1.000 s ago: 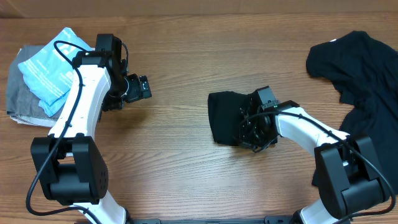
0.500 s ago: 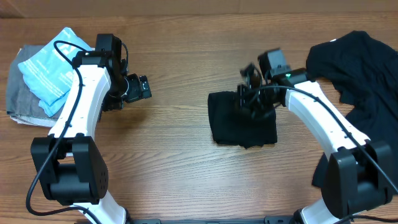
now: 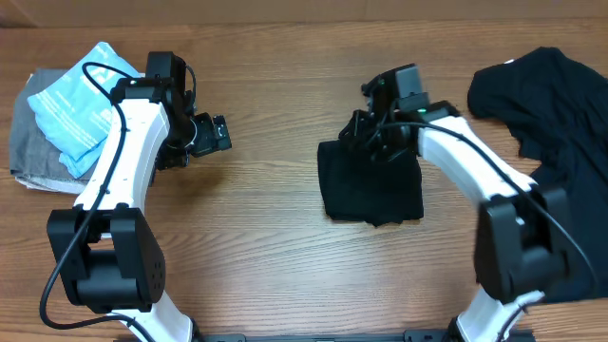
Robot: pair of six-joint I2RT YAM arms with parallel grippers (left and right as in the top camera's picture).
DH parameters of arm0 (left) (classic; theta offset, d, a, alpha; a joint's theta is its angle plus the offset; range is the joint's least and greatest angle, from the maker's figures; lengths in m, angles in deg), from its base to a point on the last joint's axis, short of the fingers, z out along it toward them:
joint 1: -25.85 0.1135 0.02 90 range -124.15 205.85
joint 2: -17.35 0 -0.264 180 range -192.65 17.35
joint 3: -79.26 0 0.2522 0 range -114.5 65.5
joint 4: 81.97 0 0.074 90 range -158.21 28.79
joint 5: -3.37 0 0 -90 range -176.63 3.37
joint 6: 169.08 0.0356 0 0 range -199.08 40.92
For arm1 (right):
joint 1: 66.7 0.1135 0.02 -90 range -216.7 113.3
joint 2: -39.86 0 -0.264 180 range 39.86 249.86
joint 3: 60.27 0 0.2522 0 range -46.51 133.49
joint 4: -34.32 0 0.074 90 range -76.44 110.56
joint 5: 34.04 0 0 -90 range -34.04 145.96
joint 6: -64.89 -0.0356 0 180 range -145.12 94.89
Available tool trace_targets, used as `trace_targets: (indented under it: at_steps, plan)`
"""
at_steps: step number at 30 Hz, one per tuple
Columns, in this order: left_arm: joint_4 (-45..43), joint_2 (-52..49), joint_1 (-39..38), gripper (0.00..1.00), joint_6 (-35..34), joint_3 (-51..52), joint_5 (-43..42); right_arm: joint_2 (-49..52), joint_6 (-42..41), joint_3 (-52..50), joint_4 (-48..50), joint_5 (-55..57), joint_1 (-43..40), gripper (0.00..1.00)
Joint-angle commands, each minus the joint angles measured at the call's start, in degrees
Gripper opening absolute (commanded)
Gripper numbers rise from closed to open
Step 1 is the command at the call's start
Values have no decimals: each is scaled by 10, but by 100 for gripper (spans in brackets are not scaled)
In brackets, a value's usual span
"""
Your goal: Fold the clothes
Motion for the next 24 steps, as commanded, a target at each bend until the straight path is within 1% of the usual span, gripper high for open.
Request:
trace_targets:
  at_steps: [1, 5, 8, 9, 12, 15, 16, 18, 21, 22, 24]
  plan:
    - [-1, 17, 3, 100, 2, 3, 4, 48, -5, -1, 16, 9, 18, 17]
    - [0, 17, 3, 100, 2, 3, 4, 98, -18, -1, 33, 7, 35, 17]
    - [0, 17, 3, 100, 2, 3, 4, 108, -17, -1, 34, 4, 42, 17]
    - [-1, 17, 3, 100, 2, 3, 4, 105, -15, 2, 34, -1, 42, 17]
    - [0, 17, 3, 100, 2, 3, 4, 87, -16, 28, 20, -35, 32, 24]
    - [-1, 17, 3, 100, 2, 3, 4, 51, -15, 81, -35, -54, 4, 27]
    - [0, 17, 3, 100, 2, 3, 4, 38, -12, 100, -59, -54, -7, 29]
    - [-1, 17, 3, 100, 2, 3, 4, 12, 4, 139, -110, -52, -35, 40]
    - [0, 17, 3, 100, 2, 3, 4, -21, 35, 189, -182, -39, -84, 50]
    - [0, 17, 3, 100, 2, 3, 4, -30, 35, 199, -201, -24, -100, 56]
    - [0, 17, 3, 100, 2, 3, 4, -44, 34, 211, -235, 5, -134, 89]
